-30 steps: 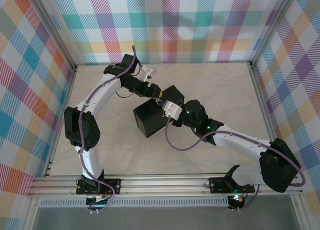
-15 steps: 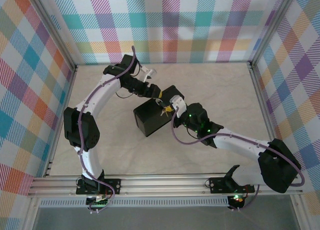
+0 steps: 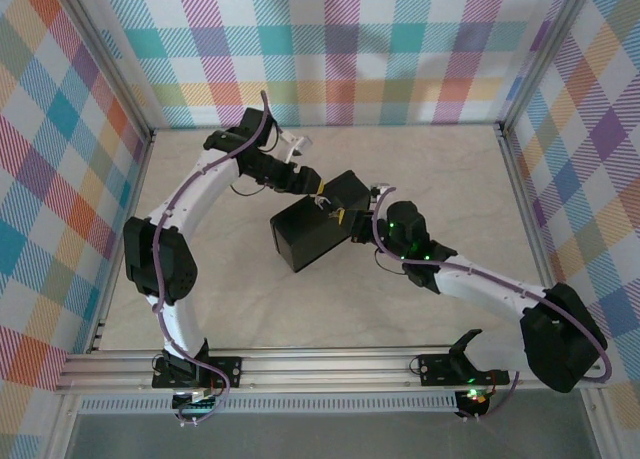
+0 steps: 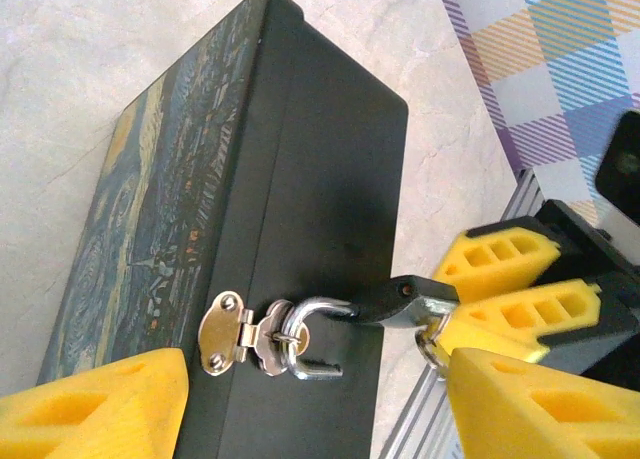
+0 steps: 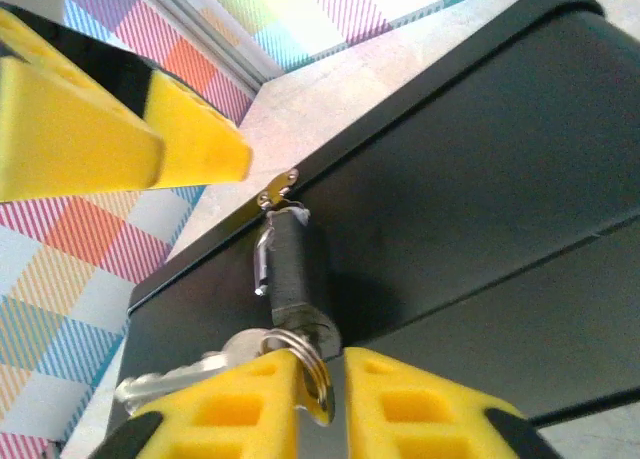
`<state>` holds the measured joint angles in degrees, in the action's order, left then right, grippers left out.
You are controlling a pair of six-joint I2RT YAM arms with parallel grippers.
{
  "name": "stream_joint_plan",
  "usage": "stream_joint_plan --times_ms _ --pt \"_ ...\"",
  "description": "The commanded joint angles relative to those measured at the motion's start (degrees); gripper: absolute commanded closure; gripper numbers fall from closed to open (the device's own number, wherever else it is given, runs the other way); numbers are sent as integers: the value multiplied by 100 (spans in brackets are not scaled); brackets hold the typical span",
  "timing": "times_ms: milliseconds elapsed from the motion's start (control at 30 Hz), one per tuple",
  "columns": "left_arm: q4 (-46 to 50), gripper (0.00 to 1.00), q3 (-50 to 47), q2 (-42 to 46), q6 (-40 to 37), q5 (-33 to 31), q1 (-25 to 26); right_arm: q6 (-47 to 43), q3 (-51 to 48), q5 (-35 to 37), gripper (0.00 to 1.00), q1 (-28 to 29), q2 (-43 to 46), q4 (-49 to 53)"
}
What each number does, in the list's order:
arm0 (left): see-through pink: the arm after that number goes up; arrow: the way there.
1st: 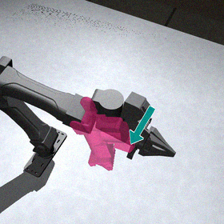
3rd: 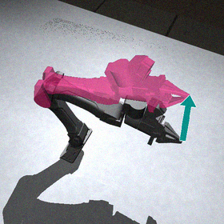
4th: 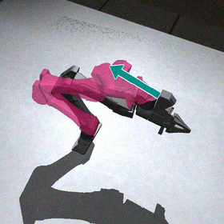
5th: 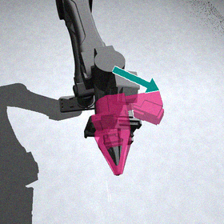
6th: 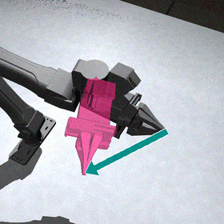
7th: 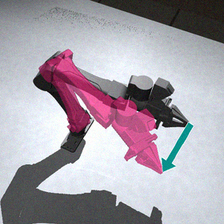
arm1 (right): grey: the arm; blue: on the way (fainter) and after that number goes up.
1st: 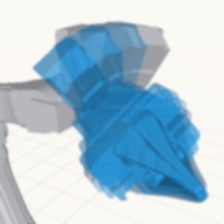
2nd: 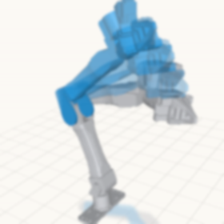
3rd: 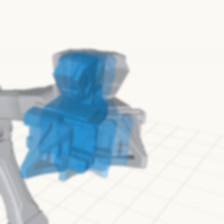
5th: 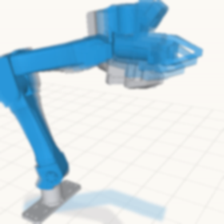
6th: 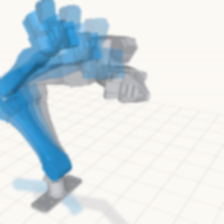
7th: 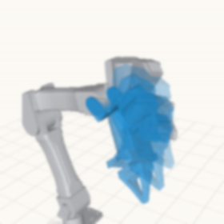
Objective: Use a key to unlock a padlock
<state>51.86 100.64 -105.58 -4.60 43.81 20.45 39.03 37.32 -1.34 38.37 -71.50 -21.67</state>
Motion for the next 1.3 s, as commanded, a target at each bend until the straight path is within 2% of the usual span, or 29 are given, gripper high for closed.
stream_joint_plan --times_ms 0,100,233,367,433,467,500,533,667,833,1033,1100,1267 --pt "-87 31 66 318 64 -28 -58 867 358 -388 72 -225 143 797" --pt "-88 31 70 347 57 -59 -65 895 531 -497 63 -346 252 1356" --pt "-79 31 70 354 64 -94 -67 218 713 -457 59 -357 532 2020" --pt "-86 31 72 340 63 -125 -76 -939 1067 -511 57 -365 660 2618" --pt "-95 31 70 332 63 -164 -76 -1845 1388 -698 51 -358 554 2962" --pt "-105 31 63 328 78 -184 -76 -2230 1536 -742 36 -357 449 3165" --pt "-121 31 54 329 79 -212 -76 -2721 1756 -732 16 -357 309 3409" --pt "-136 31 44 330 95 -230 -76 -3031 1919 -714 0 -361 166 3574" --pt "-265 30 -68 381 238 -421 -115 -4026 2655 -735 0 -365 -508 4151" --pt "-444 30 -325 576 510 -734 -305 -4236 3011 -298 0 -374 -994 4049" --pt "-671 32 -677 882 884 -1352 -486 -4206 3443 -968 1 -523 -1402 4189" --pt "-741 33 -809 1013 912 -1571 -489 -4370 3617 -953 7 -526 -1515 4411" --pt "-883 33 -1097 1295 976 -1652 -489 -4907 3886 -670 23 -524 -1674 4955"
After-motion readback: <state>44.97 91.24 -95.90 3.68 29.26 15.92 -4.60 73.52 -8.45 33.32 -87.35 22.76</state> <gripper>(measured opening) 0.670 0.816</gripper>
